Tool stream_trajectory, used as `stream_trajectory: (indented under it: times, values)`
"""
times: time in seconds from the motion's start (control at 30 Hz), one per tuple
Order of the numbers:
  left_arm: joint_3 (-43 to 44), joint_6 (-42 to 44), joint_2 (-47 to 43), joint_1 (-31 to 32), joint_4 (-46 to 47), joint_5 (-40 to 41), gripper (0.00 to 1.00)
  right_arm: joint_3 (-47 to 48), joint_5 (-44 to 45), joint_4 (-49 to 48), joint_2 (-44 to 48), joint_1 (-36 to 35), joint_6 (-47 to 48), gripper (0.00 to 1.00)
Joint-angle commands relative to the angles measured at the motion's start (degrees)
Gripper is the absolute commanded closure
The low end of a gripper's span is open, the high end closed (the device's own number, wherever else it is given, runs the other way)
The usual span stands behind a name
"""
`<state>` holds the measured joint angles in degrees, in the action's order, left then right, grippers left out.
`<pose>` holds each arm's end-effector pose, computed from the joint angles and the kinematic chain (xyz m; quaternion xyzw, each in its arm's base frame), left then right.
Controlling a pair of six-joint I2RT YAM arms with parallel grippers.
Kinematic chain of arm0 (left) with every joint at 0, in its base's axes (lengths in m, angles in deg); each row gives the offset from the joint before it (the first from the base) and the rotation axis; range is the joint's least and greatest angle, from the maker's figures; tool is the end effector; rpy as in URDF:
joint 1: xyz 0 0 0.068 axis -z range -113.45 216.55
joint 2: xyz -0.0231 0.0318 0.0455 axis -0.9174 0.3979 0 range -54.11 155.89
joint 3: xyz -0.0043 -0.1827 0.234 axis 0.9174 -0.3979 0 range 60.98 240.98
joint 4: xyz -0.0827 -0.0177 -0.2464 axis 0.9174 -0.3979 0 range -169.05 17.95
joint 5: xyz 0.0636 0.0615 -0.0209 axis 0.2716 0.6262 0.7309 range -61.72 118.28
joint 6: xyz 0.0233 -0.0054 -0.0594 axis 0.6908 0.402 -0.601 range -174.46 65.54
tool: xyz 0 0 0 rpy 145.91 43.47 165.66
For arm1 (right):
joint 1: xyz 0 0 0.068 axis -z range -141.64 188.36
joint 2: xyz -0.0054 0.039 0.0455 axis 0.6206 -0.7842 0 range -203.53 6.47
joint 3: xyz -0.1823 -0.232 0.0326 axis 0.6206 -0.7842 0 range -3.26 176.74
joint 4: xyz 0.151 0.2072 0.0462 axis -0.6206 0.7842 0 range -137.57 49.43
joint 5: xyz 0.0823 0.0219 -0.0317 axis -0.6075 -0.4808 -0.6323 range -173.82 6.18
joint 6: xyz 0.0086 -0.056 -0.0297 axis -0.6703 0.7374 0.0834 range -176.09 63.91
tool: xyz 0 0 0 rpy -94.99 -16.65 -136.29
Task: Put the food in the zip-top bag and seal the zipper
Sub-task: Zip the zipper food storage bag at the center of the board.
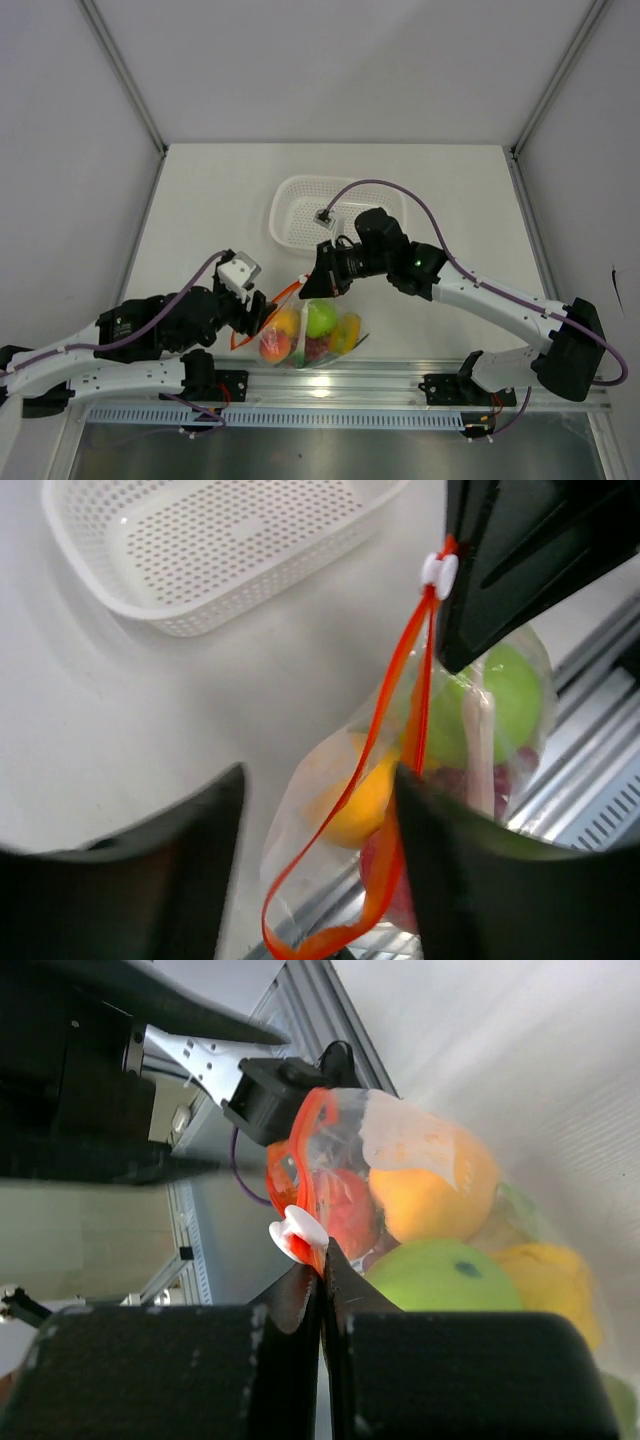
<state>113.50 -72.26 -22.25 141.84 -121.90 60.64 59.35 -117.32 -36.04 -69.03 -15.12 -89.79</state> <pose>0.0468 -0.0735 0.3517 0.2747 0.7940 -0.1876 0.5088 0.1589 0.2605 0.3494 -0.2920 0.7663 0.5330 0.2086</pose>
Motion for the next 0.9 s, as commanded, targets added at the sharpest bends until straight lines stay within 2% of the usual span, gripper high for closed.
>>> stream_trajectory:
  times: [0.0, 0.17, 0.37, 0.4, 0.53, 0.73, 0.87]
  values:
    - [1.1, 4.8, 0.8, -0.4, 4.2, -7.3, 0.29, 0.7, -3.5, -2.0, 1.8, -0.2, 2.5, 1.00]
    - [0.6, 1.7, 0.1, -0.4, 2.8, -4.9, 0.28, -0.1, -2.5, -1.5, 2.5, 0.0, 2.1, 1.00]
    - [0.9, -2.0, -0.4, -0.3, -2.8, -1.7, 0.58, -0.5, 2.9, 1.0, 4.0, 1.9, 0.0, 1.00]
    - [1.3, -2.1, 0.3, -0.3, -3.9, -2.7, 0.68, -1.3, 4.6, 1.6, 5.0, 3.8, -4.1, 1.00]
    - [1.4, -2.0, 2.8, 0.0, -4.3, -3.5, 0.67, -2.1, 5.2, 1.0, 5.8, 5.0, -7.0, 1.00]
    - [0.0, -0.7, 0.8, 0.8, -0.7, -2.3, 0.50, -2.7, 5.5, 2.4, 6.5, 5.6, -7.7, 1.00]
    - [-0.9, 0.0, 2.1, 0.8, 0.4, -2.8, 0.45, -3.3, 4.6, 1.8, 7.6, 5.7, -8.3, 1.00]
